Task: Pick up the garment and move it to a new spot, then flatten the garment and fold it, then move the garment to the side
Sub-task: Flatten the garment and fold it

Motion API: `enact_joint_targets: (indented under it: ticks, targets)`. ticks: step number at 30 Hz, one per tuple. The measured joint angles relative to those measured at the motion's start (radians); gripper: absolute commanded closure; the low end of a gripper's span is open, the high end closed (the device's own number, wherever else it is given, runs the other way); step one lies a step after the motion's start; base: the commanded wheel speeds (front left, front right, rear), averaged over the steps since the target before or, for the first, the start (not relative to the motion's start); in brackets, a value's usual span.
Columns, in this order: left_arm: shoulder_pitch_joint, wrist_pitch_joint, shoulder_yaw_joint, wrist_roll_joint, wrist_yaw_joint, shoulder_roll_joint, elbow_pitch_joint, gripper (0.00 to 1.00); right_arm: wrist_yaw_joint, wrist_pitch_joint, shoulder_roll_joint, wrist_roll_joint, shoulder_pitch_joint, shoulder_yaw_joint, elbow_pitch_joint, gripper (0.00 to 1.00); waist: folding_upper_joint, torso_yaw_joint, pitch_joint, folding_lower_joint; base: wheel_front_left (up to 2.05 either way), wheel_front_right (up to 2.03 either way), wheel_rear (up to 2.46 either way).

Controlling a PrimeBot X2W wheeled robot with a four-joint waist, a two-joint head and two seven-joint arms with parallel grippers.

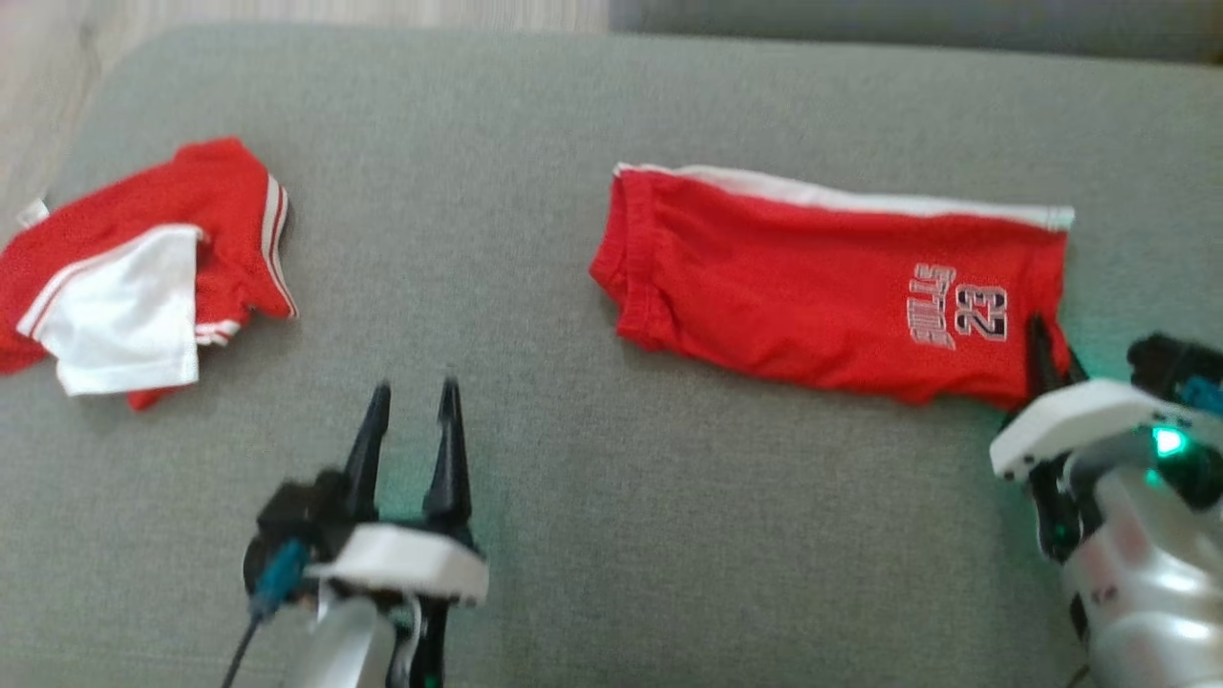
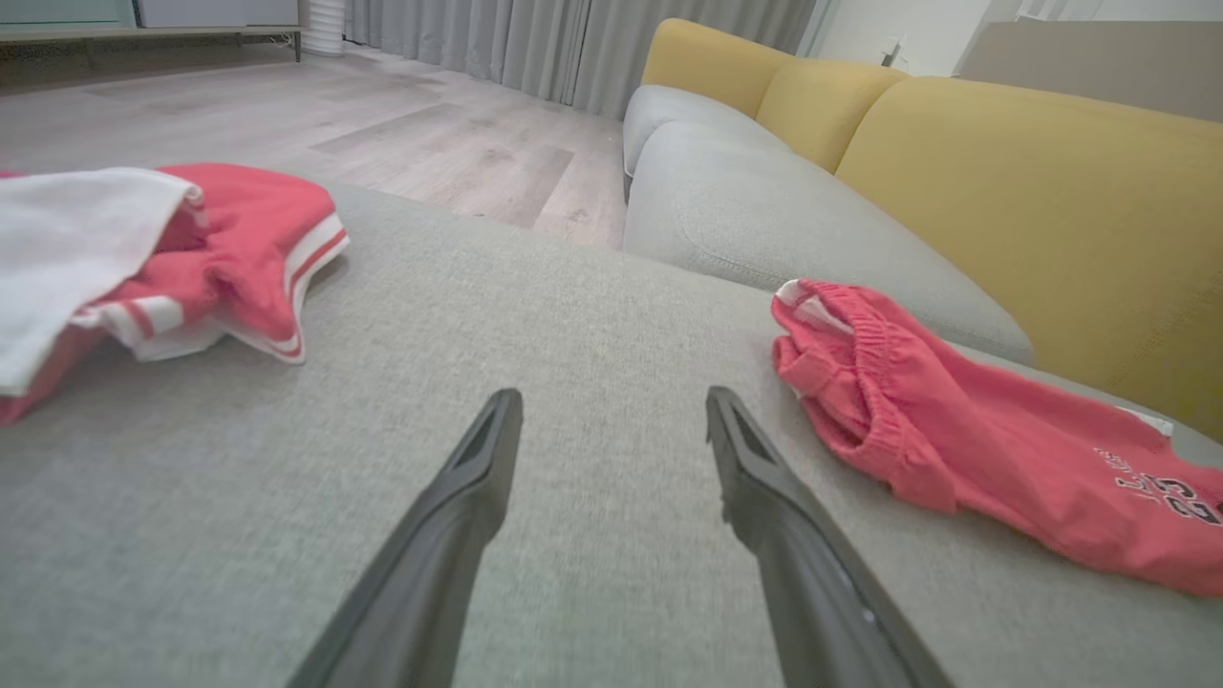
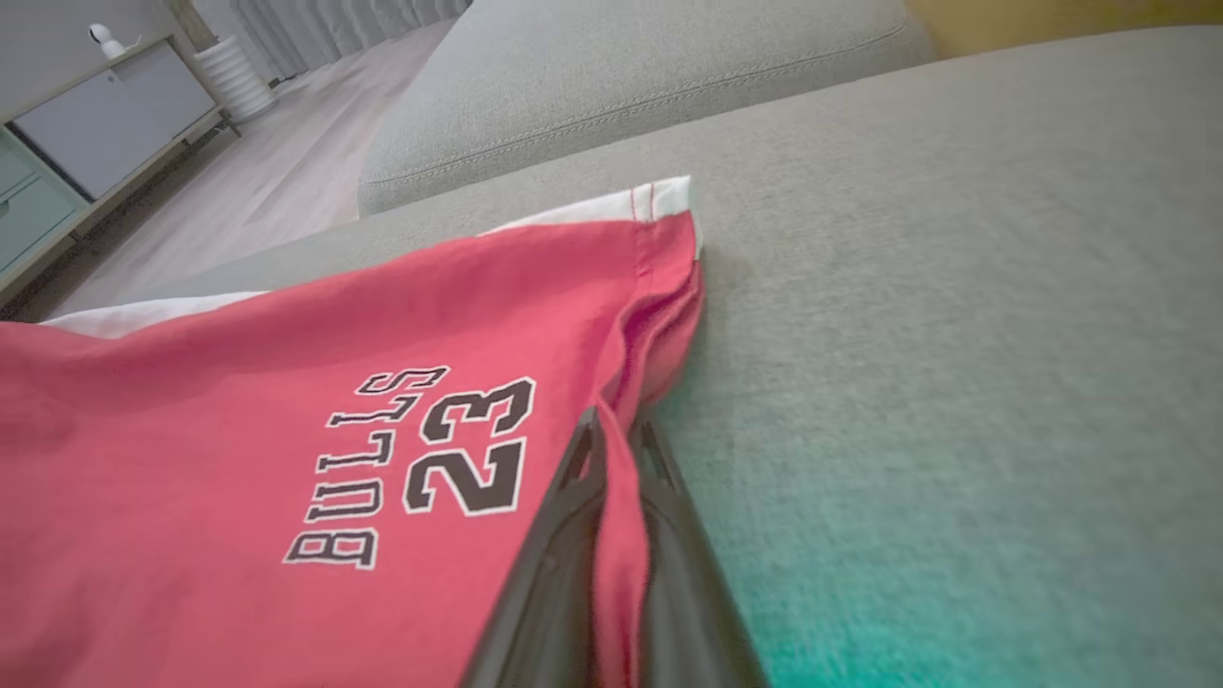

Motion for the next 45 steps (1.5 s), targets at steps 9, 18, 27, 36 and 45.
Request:
enact_joint_targets:
  ticks: [9,18,27,36,45]
  targets:
    - [0.114,0.0,0.022,0.02,-0.009,0.002,-0.003,0.0,0.0,-0.009,-0.021,0.0,0.052,0.032,-0.11,1.0,0.0,0.007,-0.064,0.0002,0.0,0.0,0.0]
    - [0.126,0.0,-0.017,0.027,-0.021,0.004,0.019,0.0,0.0,0.014,0.099,-0.001,-0.046,0.237,-0.249,1.0,0.0,0.086,-0.079,0.0003,0.0,0.0,0.0]
    - [0.126,0.0,-0.075,0.033,-0.026,0.006,0.038,0.0,0.0,0.024,0.128,0.031,-0.058,0.278,-0.135,0.0,0.0,0.236,-0.074,0.0003,0.0,0.0,0.0]
    - [0.133,0.0,0.0,0.077,-0.027,0.007,0.044,0.0,0.0,-0.009,0.141,0.158,-0.028,0.423,-0.233,0.0,0.0,0.2,-0.092,0.0003,0.0,0.0,0.0]
    - [0.134,0.0,0.04,0.187,-0.023,0.008,0.02,0.0,0.0,-0.009,0.112,-0.116,0.141,0.042,-0.341,0.0,0.0,0.058,-0.125,0.0003,0.0,0.0,0.0]
